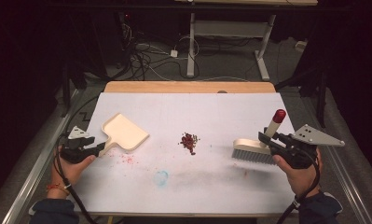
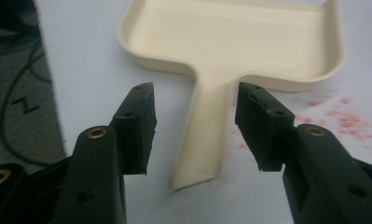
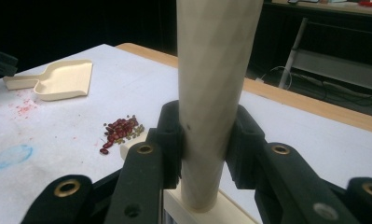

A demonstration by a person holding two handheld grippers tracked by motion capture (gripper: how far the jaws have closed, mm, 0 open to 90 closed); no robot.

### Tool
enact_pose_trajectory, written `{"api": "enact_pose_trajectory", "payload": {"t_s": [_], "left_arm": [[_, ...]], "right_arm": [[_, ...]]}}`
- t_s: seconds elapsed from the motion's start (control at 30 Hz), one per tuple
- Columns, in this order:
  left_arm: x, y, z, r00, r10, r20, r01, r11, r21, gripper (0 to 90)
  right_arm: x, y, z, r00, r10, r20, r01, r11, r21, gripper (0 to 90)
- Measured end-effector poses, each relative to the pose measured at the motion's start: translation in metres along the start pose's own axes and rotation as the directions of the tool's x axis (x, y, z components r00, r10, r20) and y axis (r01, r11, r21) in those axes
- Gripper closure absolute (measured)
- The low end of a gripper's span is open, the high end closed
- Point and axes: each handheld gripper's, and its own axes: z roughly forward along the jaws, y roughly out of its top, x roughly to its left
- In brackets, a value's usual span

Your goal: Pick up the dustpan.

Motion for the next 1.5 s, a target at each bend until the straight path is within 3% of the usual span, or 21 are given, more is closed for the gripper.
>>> {"api": "enact_pose_trajectory", "payload": {"t_s": [0.13, 0.23, 0.37, 0.43, 0.63, 0.7, 0.77, 1.03, 1.13, 1.5], "left_arm": [[-0.002, -0.001, 0.004, 0.9992, 0.005, 0.039, -0.006, 0.9994, 0.035, 28.8], [-0.001, 0.000, 0.010, 0.9995, -0.004, 0.031, 0.002, 0.9974, 0.072, 26.3], [0.000, 0.000, 0.026, 0.9979, -0.014, 0.063, 0.005, 0.9901, 0.140, 28.4], [-0.001, 0.002, 0.032, 0.9992, -0.012, 0.037, 0.005, 0.9853, 0.171, 33.8], [0.000, 0.005, 0.040, 0.9984, -0.031, 0.047, 0.023, 0.9860, 0.165, 43.8], [0.000, 0.006, 0.039, 0.9983, -0.029, 0.050, 0.020, 0.9865, 0.162, 56.8], [-0.003, 0.006, 0.039, 0.9989, -0.017, 0.043, 0.010, 0.9857, 0.168, 62.7], [-0.013, 0.008, 0.037, 0.9998, -0.018, -0.006, 0.018, 0.9826, 0.185, 63.7], [-0.020, 0.008, 0.031, 0.9996, 0.001, -0.028, 0.005, 0.9824, 0.186, 63.8], [-0.039, 0.008, 0.013, 0.9994, 0.030, -0.019, -0.026, 0.9817, 0.189, 63.9]], "right_arm": [[0.001, 0.000, 0.001, 1.0000, -0.005, -0.008, 0.005, 1.000, 0.006, 70.0], [0.002, 0.000, 0.002, 0.9999, -0.006, -0.016, 0.006, 1.000, 0.013, 70.0], [0.003, 0.000, 0.004, 0.9998, -0.005, -0.019, 0.005, 1.000, 0.019, 70.0], [0.003, 0.000, 0.005, 0.9998, -0.010, -0.017, 0.010, 1.000, 0.020, 70.0], [0.002, -0.001, 0.006, 0.9998, -0.001, -0.018, 0.002, 1.000, 0.017, 70.0], [0.001, -0.001, 0.007, 0.9997, 0.004, -0.023, -0.004, 1.000, 0.014, 70.0], [0.001, -0.001, 0.008, 0.9997, 0.003, -0.022, -0.003, 1.000, 0.011, 70.0], [-0.002, -0.001, 0.013, 0.9995, 0.014, -0.030, -0.014, 1.000, 0.021, 70.0], [-0.002, 0.000, 0.014, 0.9994, 0.007, -0.034, -0.006, 1.000, 0.019, 70.0], [-0.001, 0.003, 0.022, 0.9995, 0.004, -0.031, -0.004, 1.000, 0.017, 70.1]]}}
